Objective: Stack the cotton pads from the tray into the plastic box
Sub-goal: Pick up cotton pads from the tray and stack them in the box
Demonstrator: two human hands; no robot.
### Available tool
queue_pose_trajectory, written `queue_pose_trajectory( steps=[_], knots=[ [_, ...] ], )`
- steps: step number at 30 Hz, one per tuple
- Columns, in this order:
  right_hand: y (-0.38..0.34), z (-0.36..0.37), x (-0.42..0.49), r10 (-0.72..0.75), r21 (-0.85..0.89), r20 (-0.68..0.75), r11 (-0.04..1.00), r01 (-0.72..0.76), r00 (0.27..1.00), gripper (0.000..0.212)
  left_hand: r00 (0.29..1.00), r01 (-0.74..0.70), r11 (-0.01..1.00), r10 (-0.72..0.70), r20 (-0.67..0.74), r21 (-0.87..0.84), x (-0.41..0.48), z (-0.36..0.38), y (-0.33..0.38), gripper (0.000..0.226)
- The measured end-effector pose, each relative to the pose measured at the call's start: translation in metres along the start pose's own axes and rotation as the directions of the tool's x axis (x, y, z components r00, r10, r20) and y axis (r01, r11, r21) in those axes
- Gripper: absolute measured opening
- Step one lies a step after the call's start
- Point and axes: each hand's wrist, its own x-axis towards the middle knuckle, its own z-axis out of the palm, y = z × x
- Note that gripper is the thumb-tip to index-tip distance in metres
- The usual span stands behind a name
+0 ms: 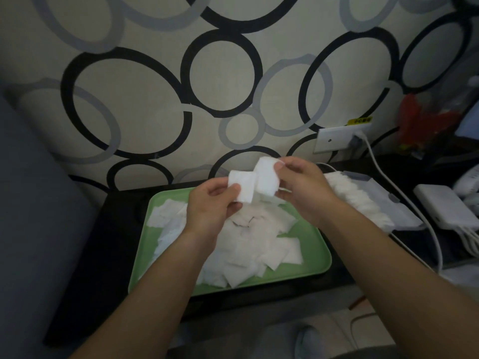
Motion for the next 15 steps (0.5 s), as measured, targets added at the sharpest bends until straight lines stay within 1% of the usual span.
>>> queue_pose_trajectory(
  steps=[2,3,5,7,8,9,11,15],
  knots=[
    [-0.006,-0.001,-0.002,-0.055,0.040,-0.062,0.998,0.058,0.997,0.008,0.999,0.029,1.000,-0.029,-0.030,-0.004,0.002,-0.001,0.000,0.009],
    [-0.010,-0.002,-0.003,-0.064,0.075,-0.045,0.995,0.068,0.997,0.009,0.999,0.042,0.999,-0.042,-0.034,0.002,0.002,-0.001,-0.001,0.009],
    [-0.015,-0.002,-0.006,-0.063,0.101,0.086,0.993,0.054,0.994,0.008,0.998,0.054,0.998,-0.054,-0.016,0.024,0.001,0.000,0.000,0.010],
    [-0.014,-0.002,-0.008,-0.053,0.036,0.237,0.998,0.046,0.970,0.010,0.998,0.053,0.998,-0.054,0.034,0.034,-0.003,0.004,0.000,0.015],
    [-0.011,-0.001,-0.008,-0.059,-0.026,0.273,0.997,0.068,0.960,0.009,0.997,0.049,0.998,-0.051,0.060,0.039,-0.004,0.006,0.000,0.017],
    [-0.008,0.000,-0.008,-0.070,-0.088,0.281,0.991,0.098,0.957,0.009,0.995,0.043,0.998,-0.047,0.085,0.044,-0.006,0.007,0.001,0.019],
    [-0.003,0.002,-0.007,-0.093,-0.183,0.248,0.973,0.141,0.964,0.009,0.991,0.034,0.998,-0.039,0.130,0.045,-0.008,0.010,0.002,0.020],
    [0.000,0.001,-0.004,-0.160,-0.281,0.189,0.937,0.209,0.969,0.006,0.985,0.030,0.998,-0.038,0.170,0.051,-0.010,0.010,0.003,0.022]
  ],
)
